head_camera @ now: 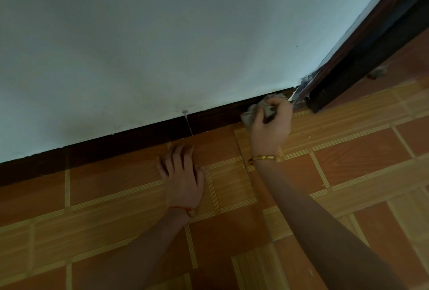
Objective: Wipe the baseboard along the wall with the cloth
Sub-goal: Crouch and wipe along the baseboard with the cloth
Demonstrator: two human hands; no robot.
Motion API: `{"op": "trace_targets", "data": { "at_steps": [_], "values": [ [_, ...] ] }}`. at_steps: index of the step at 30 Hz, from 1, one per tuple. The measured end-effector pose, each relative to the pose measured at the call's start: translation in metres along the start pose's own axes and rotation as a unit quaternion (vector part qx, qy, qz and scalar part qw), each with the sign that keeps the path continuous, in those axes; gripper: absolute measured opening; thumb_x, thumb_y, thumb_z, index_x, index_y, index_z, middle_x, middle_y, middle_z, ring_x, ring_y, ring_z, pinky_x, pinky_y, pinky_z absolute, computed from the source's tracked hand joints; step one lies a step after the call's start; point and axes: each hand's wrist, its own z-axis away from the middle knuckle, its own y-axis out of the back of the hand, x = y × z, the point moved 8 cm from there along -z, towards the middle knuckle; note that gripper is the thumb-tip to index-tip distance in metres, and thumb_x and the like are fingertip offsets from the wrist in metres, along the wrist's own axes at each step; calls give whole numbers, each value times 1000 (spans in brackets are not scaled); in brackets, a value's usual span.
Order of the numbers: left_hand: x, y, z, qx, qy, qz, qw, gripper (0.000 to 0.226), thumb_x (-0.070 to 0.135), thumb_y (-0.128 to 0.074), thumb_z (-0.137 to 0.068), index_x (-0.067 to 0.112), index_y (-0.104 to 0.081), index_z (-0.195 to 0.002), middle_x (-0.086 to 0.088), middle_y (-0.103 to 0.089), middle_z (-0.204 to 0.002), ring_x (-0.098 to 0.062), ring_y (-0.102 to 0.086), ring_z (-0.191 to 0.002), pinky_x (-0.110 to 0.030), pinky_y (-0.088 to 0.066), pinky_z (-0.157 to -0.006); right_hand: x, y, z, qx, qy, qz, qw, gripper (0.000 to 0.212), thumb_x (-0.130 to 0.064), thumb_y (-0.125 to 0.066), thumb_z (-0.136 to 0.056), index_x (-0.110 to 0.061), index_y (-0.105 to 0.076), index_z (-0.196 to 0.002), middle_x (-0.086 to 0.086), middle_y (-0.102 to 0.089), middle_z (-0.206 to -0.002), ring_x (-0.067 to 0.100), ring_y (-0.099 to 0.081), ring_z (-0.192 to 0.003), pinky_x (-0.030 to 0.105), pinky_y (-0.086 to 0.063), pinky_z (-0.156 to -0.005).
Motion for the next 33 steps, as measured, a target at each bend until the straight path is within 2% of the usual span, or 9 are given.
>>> {"op": "trace_targets", "data": {
  "at_steps": [3,5,11,15,19,22,26,29,33],
  "values": [
    [0,0,0,-2,1,-3,1000,52,33,-36,-93,12,-49,-139,-14,-46,-144,-36,-37,-137,-67,-17,-115,-18,-18,26,-83,34,2,996,19,-3,-69,-82,-7,-57,-95,3,-58,-101,6,-52,-92,0,-38,-82],
    [0,1,1,0,-2,0,1000,52,33,-36,-93,12,-50,-139,-14,-46,-143,-36,-37,-137,-67,-17,-115,-25,-20,30,-101,59,-5,993,18,-2,-69,-82,-6,-57,-94,3,-57,-100,5,-52,-91,1,-40,-80],
    [0,3,0,7,-1,9,1000,51,33,-37,-92,13,-51,-137,-13,-47,-142,-36,-38,-136,-66,-18,-115,4,19,-27,-12,20,32,999,16,0,-66,-81,-4,-58,-95,6,-61,-99,7,-53,-90,-1,-37,-81],
    [1,1,0,-3,3,13,1000,51,32,-36,-92,13,-50,-138,-12,-45,-143,-35,-37,-137,-67,-17,-115,12,34,-49,17,19,44,999,17,0,-65,-80,-3,-58,-95,9,-61,-99,10,-55,-92,9,-44,-83],
    [1,0,0,-5,6,6,1000,51,31,-39,-91,13,-49,-137,-13,-45,-143,-36,-36,-138,-67,-17,-115,-9,6,-14,-38,15,33,999,16,-3,-66,-83,-6,-57,-96,4,-60,-102,6,-53,-95,-1,-39,-82],
    [2,0,0,-4,8,2,1000,51,31,-39,-90,13,-48,-137,-14,-45,-143,-37,-36,-138,-68,-16,-114,-27,-20,24,-106,67,21,992,16,-4,-68,-83,-7,-57,-94,3,-58,-101,7,-53,-93,7,-44,-79],
    [2,-2,0,-10,7,-7,1000,52,31,-39,-90,12,-47,-139,-15,-44,-144,-37,-36,-138,-68,-16,-115,-27,-27,29,-121,114,10,986,17,-1,-68,-81,-5,-56,-92,5,-56,-97,14,-54,-90,17,-46,-77],
    [3,-3,0,-15,11,-5,1000,52,29,-40,-90,12,-45,-139,-15,-43,-145,-36,-35,-139,-69,-15,-115,2,-18,8,-94,67,46,992,15,-2,-66,-83,-6,-56,-94,5,-58,-100,8,-51,-92,13,-44,-81],
    [3,-4,0,-24,15,-17,999,52,29,-39,-91,12,-45,-140,-14,-42,-146,-36,-34,-140,-67,-14,-116,44,8,-33,-35,-9,89,995,17,3,-62,-83,-2,-57,-98,11,-60,-104,7,-49,-95,-5,-33,-79]
  ]
}}
